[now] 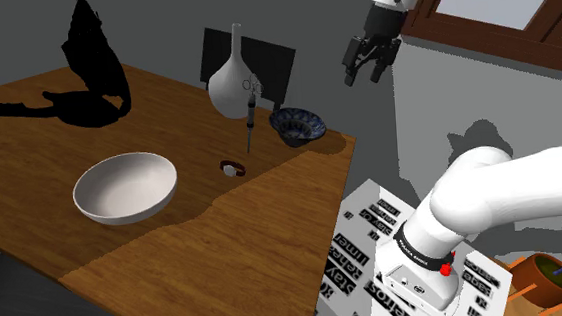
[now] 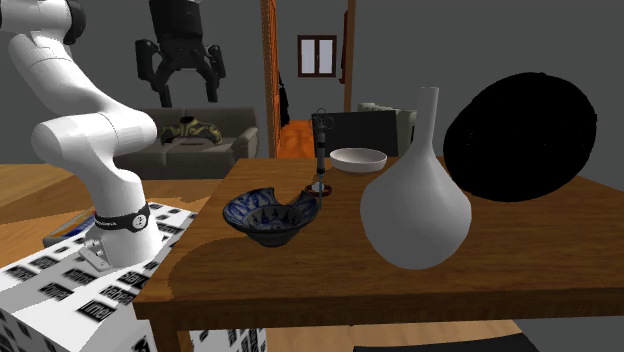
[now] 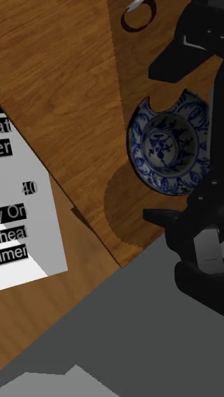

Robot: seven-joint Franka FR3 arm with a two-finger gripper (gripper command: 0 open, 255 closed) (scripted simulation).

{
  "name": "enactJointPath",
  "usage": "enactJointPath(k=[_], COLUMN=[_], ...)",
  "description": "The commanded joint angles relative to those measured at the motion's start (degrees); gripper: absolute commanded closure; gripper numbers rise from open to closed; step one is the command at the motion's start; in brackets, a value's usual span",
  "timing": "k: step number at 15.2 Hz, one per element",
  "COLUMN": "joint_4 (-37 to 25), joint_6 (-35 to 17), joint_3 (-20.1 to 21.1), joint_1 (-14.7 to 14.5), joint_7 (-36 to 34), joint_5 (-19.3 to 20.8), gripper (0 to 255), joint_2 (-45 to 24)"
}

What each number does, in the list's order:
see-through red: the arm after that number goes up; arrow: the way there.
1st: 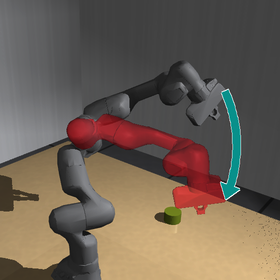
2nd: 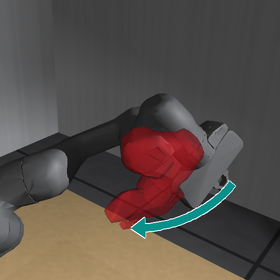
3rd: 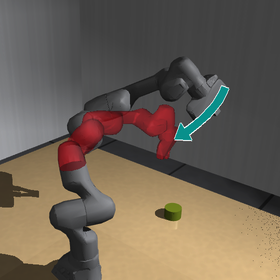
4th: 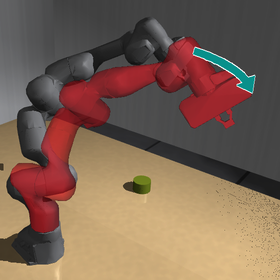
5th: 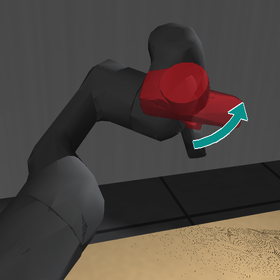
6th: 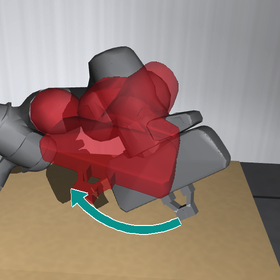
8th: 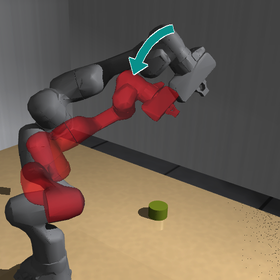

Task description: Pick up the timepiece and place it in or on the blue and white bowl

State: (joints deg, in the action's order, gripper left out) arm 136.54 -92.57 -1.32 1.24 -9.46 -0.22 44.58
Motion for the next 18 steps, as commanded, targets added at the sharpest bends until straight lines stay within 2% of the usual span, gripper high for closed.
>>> enactJointPath(k=[1, 10, 18], joint_4=[0.0, 1.4, -1.5], joint_6=[0.0, -13.4, -24.1], joint_3=[0.0, 7.8, 14.7], joint_1=[0.0, -4.8, -7.8], joint_7=[0.0, -3.2, -6.9], joint_5=[0.0, -2.5, -1.6], gripper=[0, 0, 0], joint_2=[0.0, -10.8, -23.5])
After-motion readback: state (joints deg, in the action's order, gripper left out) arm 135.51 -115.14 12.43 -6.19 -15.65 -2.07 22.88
